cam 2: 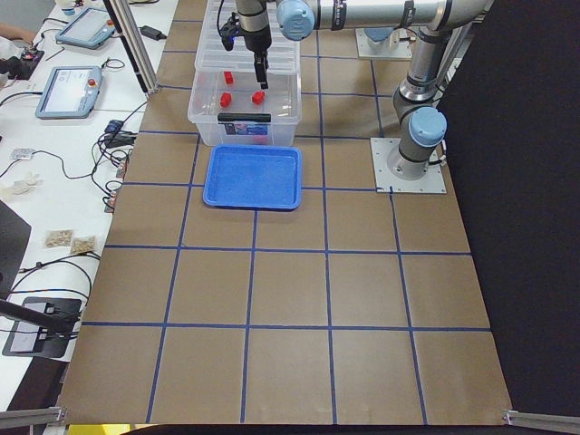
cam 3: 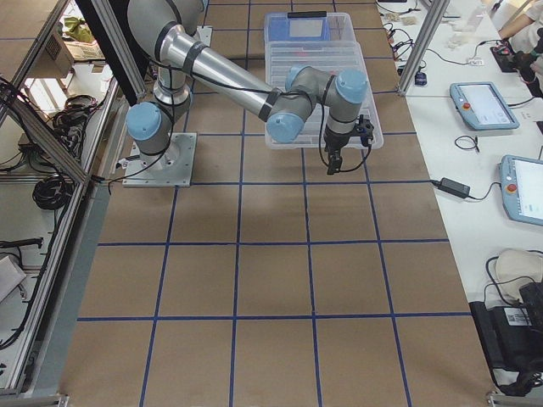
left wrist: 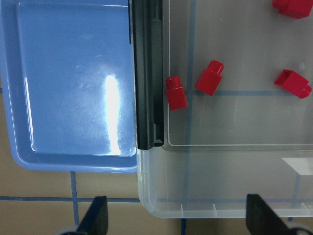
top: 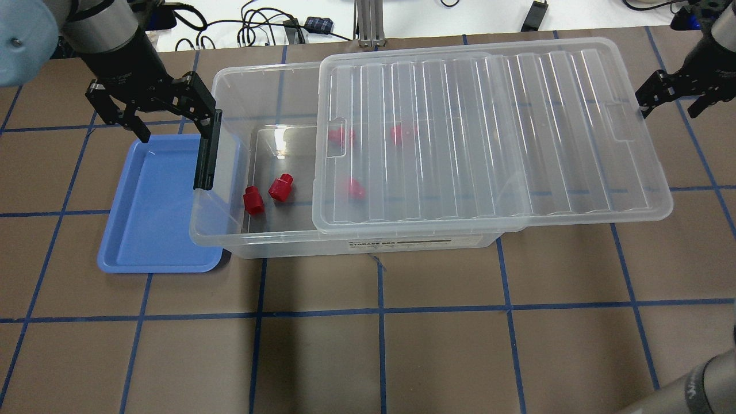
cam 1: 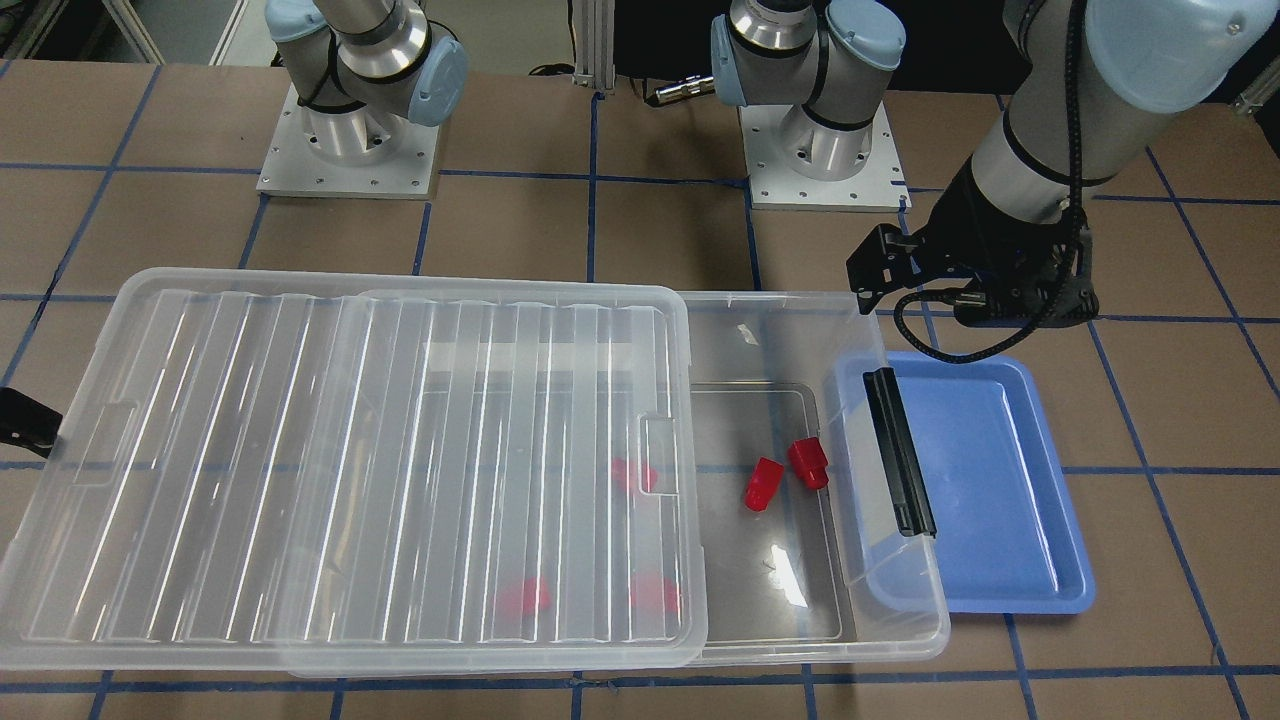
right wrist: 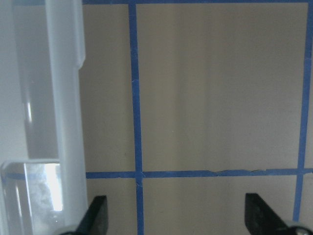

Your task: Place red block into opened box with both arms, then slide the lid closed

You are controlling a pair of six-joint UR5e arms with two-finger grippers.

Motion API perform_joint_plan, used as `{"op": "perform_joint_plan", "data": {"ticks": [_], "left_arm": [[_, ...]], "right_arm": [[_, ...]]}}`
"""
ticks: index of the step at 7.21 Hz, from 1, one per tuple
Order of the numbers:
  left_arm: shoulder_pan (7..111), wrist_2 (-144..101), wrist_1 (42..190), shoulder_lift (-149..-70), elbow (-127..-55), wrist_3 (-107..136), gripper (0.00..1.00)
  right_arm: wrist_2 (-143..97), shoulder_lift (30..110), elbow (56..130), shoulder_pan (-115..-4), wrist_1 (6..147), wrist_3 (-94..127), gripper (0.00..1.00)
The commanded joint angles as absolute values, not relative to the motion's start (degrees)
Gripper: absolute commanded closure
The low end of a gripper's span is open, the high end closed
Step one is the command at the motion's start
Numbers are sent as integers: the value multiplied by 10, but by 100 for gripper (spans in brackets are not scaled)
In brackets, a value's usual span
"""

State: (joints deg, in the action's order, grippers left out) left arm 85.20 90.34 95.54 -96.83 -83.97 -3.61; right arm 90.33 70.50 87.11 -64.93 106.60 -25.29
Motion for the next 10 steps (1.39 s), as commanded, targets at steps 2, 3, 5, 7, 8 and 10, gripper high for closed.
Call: {"op": "perform_joint_plan", "data": {"ticks": [2, 3, 5, 7, 8, 10], "left_arm": [[852, 904, 955, -967, -840, -41, 0], [852, 904, 955, -967, -839, -42, 0], [852, 904, 954, -966, -839, -42, 0], [852, 904, 954, -964, -840, -42, 0], [851, 904, 954, -964, -840, -41, 0], [851, 906, 954, -964, -840, -42, 0]], "right_arm": [[893, 707, 872, -698, 1061, -245, 0], [892, 708, 872, -718, 1060, -210, 0], [891, 708, 871, -771, 1061, -154, 0], [891, 708, 871, -789, 1063, -144, 0], [890, 709, 871, -792, 1063, -143, 0], [879, 709, 871, -796, 1062, -143, 0]]}}
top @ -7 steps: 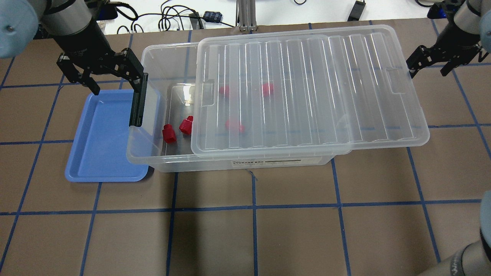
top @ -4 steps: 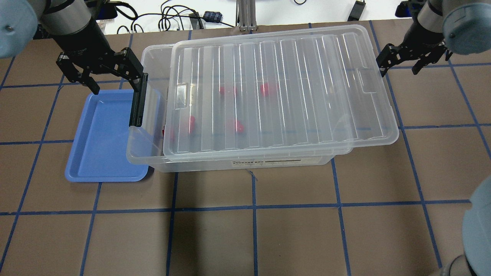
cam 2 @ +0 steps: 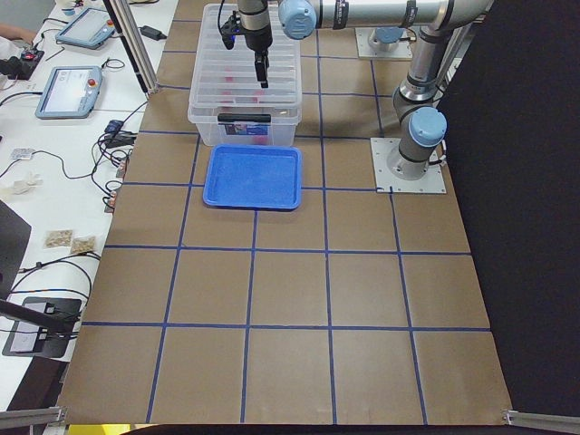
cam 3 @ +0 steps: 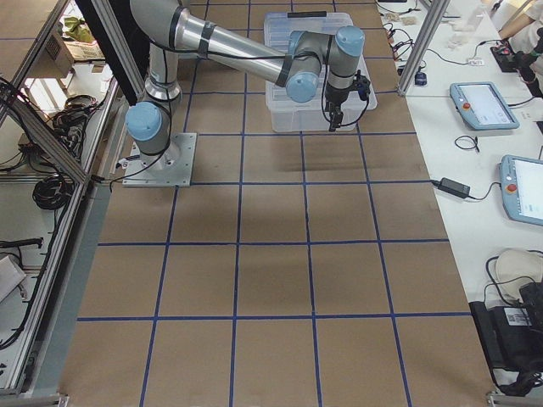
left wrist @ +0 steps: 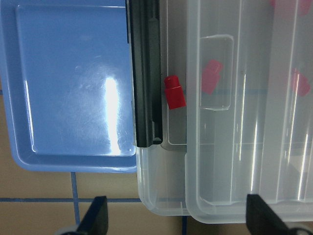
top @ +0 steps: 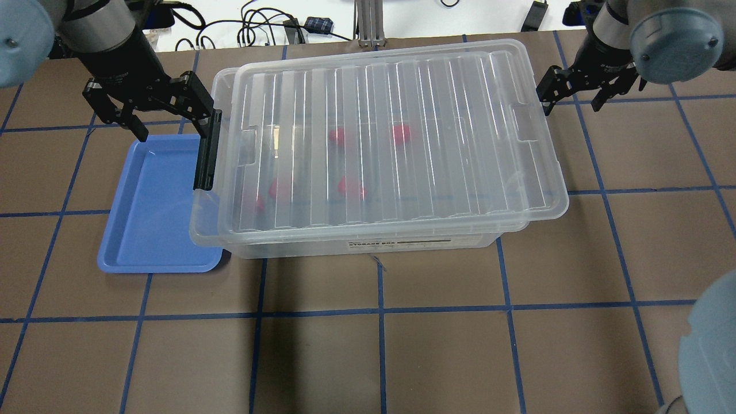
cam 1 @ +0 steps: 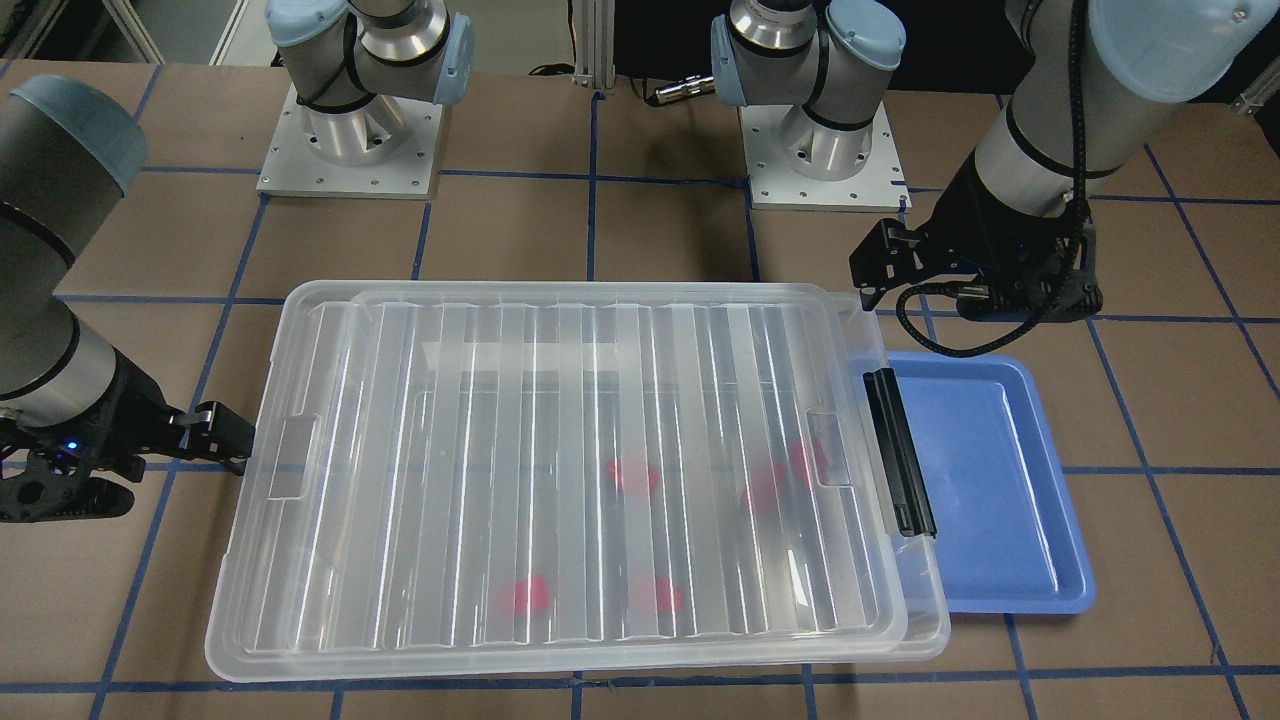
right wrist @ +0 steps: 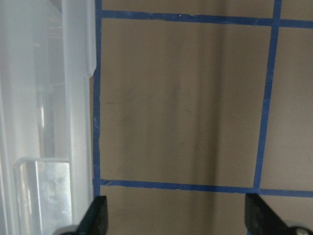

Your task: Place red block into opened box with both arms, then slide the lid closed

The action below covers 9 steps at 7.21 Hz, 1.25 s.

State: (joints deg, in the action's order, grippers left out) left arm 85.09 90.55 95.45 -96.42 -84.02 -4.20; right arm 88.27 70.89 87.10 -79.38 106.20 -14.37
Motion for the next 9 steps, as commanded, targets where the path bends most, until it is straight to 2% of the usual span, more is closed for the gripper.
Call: {"op": "perform_joint_plan", "data": {"ticks": [1, 3, 5, 7, 9], "left_arm": [[851, 906, 954, -964, -840, -42, 0], [850, 905, 954, -964, -839, -42, 0], [852, 907, 950, -963, -839, -42, 0], [852, 909, 951, -962, -841, -40, 0], [852, 910, 951, -961, -841, -39, 0]], "right_arm": [[880, 708, 867, -795, 1063, -143, 0], [890, 738, 830, -795, 1051, -143, 0], [881, 801, 816, -799, 969, -136, 0], [889, 858, 819, -877, 924, 11, 0], [894, 870, 830, -938, 903, 74, 0]]}}
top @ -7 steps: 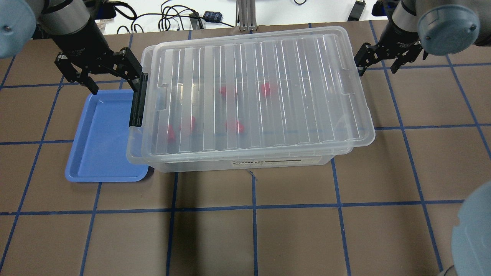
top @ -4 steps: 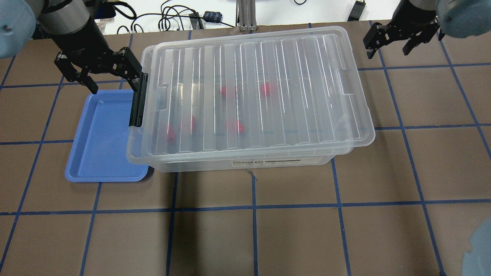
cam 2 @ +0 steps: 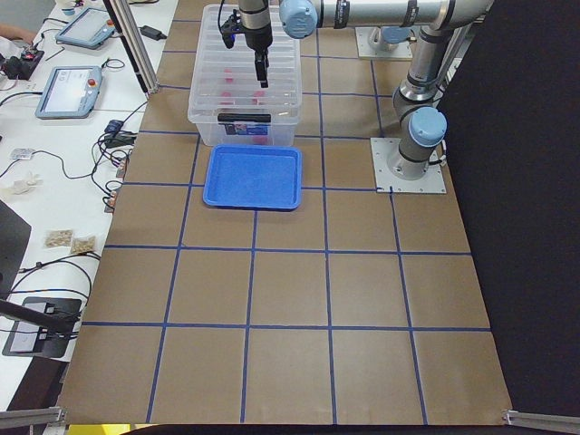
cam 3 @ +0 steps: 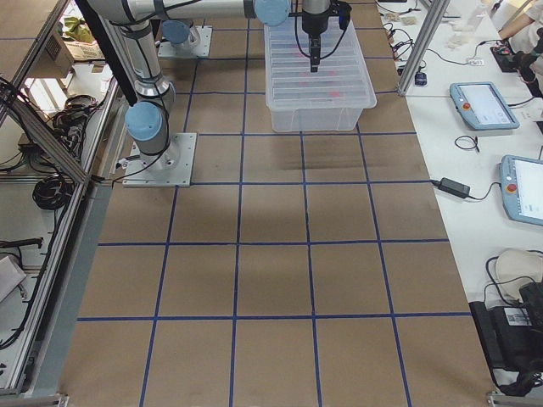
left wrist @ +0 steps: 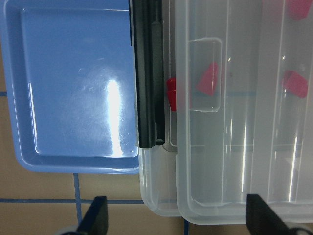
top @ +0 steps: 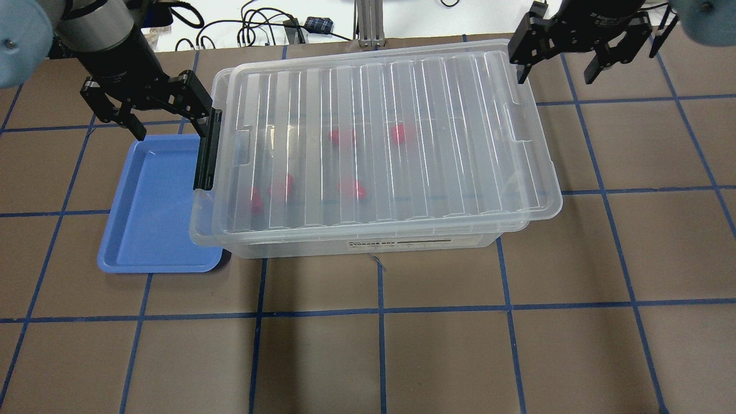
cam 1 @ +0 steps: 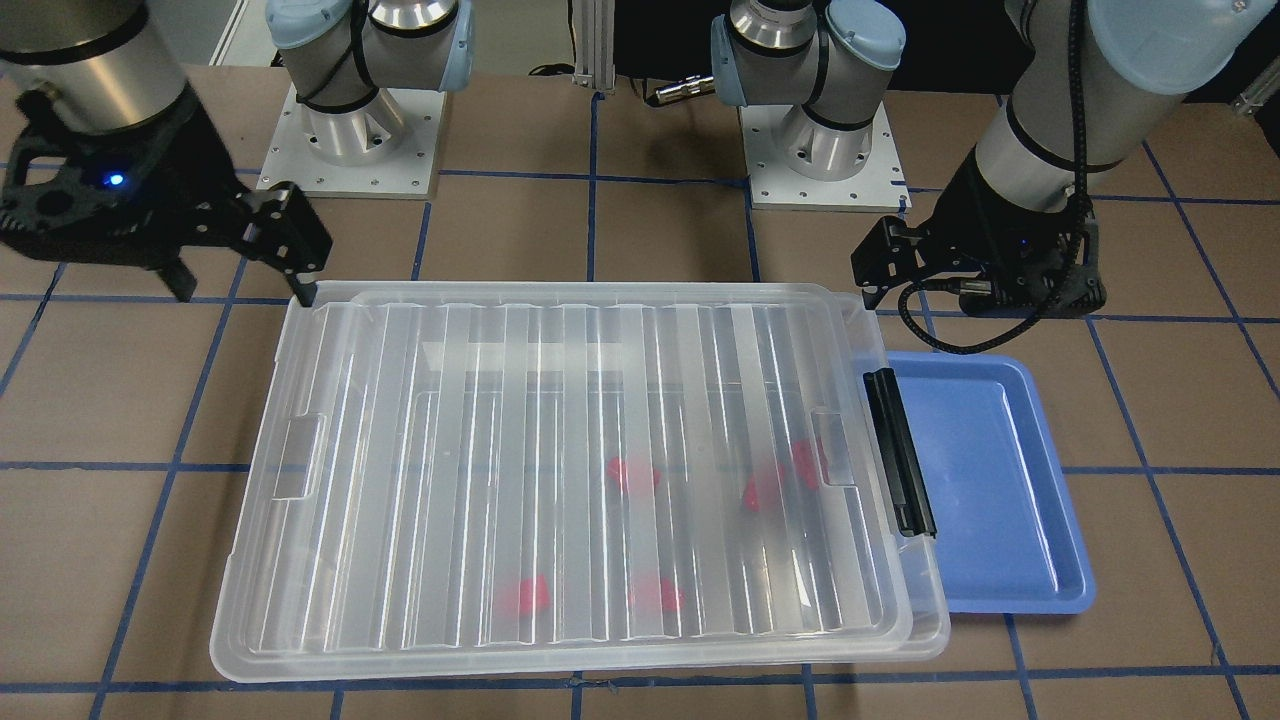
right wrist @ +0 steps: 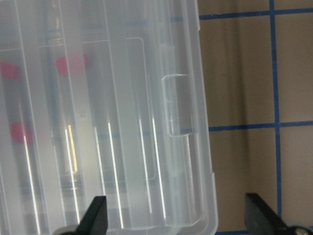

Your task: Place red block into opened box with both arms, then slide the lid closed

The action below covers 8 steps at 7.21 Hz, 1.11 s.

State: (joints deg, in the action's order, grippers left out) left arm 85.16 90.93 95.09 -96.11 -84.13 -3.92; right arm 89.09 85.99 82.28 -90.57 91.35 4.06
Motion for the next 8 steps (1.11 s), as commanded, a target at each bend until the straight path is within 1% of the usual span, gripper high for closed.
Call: {"op": "perform_joint_plan", "data": {"ticks": [1, 8], "left_arm": [[852, 908, 951, -962, -843, -39, 0], [852, 905, 951, -955, -846, -43, 0]], "right_arm": [[897, 880, 842, -938, 904, 73, 0], [902, 881, 846, -938, 911, 66, 0]]}}
